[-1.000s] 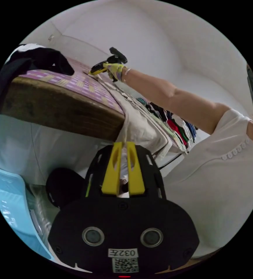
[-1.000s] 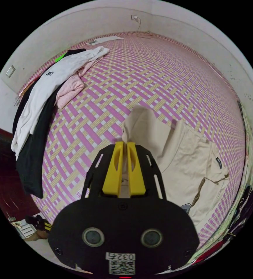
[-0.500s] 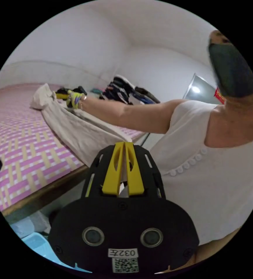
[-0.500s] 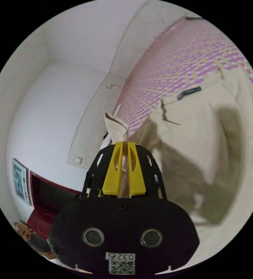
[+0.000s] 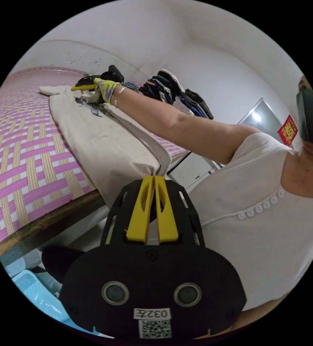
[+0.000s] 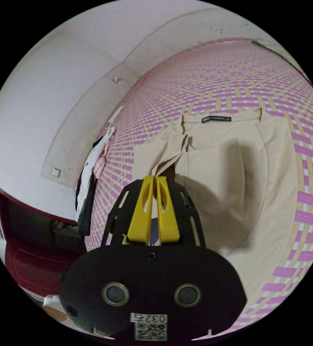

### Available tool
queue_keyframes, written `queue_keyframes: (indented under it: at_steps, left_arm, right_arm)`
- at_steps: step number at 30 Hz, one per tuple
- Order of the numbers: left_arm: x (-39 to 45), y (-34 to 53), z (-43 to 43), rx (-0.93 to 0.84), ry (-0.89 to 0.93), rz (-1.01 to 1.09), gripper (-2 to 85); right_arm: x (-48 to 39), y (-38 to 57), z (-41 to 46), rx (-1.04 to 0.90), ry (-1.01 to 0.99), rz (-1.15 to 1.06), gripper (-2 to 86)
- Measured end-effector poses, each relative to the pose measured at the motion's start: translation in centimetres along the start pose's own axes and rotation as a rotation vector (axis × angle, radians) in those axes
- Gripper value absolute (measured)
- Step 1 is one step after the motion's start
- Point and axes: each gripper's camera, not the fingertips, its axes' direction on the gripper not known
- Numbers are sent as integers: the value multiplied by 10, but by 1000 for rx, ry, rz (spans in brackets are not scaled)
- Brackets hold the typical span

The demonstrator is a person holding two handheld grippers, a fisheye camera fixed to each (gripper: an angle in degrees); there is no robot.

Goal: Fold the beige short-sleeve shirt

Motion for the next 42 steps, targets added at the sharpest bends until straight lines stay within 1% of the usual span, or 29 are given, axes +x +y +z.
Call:
queue_keyframes:
  at_steps: [3,4,6,7,8,9,10,12,13,15,17,18,20,22,24,26,30,33,34,35,36,37,38,40,41,42]
  left_arm:
    - [2,3,-13,31,64,37,-8]
    - [0,3,-12,17,69,39,-8]
    - [-4,3,-6,-30,48,35,-7]
    - [-7,4,-1,-60,35,24,-6]
    - [-11,6,3,-81,23,8,-3]
    - [-13,7,5,-98,21,4,-2]
    - [-13,10,9,-138,27,8,13]
    - [-4,19,5,-161,63,72,18]
    - [3,28,-5,-140,94,127,17]
    - [2,44,-26,-83,71,126,15]
    - [-26,69,-52,-16,-44,-31,16]
    - [-34,76,-58,1,-65,-66,17]
    - [-64,97,-73,80,-57,-164,39]
    - [-84,107,-74,106,-19,-219,58]
    - [-100,112,-69,115,32,-243,67]
    - [-112,117,-59,128,129,-233,82]
    - [-116,123,-52,184,174,-191,96]
    - [-117,127,-48,207,198,-166,93]
    - [-117,127,-46,206,215,-157,83]
    - [-112,127,-47,199,228,-126,41]
    - [-108,127,-49,194,233,-111,20]
    - [-98,128,-56,190,264,-66,4]
    - [-82,130,-69,198,321,11,-5]
    - [-59,137,-94,222,329,91,-10]
    - [-53,143,-108,222,284,84,-10]
    - [-53,145,-113,213,268,69,-10]
  right_arm:
    - [-12,15,-31,89,38,-22,-7]
    - [-13,22,-38,103,88,-22,-5]
    - [-8,33,-40,99,153,-15,2]
    - [0,38,-35,65,176,5,22]
    - [12,42,-28,5,170,47,56]
    - [17,45,-27,-14,155,62,63]
    - [23,55,-34,4,115,68,78]
    - [18,79,-55,68,62,33,76]
    - [9,98,-67,80,23,-12,76]
    - [-10,137,-84,73,-64,-108,76]
    - [-38,205,-107,59,-186,-274,75]
    - [-45,224,-111,48,-210,-317,74]
    - [-68,303,-117,-28,-258,-450,71]
    - [-77,357,-113,-97,-255,-489,68]
    - [-79,404,-100,-170,-222,-468,74]
    - [-73,448,-78,-233,-181,-395,104]
    - [-60,475,-49,-238,-168,-305,133]
    - [-59,482,-24,-249,-148,-298,119]
    - [-62,485,-14,-267,-99,-321,98]
    - [-63,488,-11,-258,-77,-336,68]
    - [-63,490,-11,-247,-90,-343,50]
    - [-64,493,-17,-234,-172,-367,13]
    - [-64,497,-30,-199,-314,-407,5]
    - [-59,501,-44,-155,-502,-427,-2]
    - [-51,503,-40,-178,-534,-397,-4]
    - [-48,503,-34,-212,-523,-379,-4]
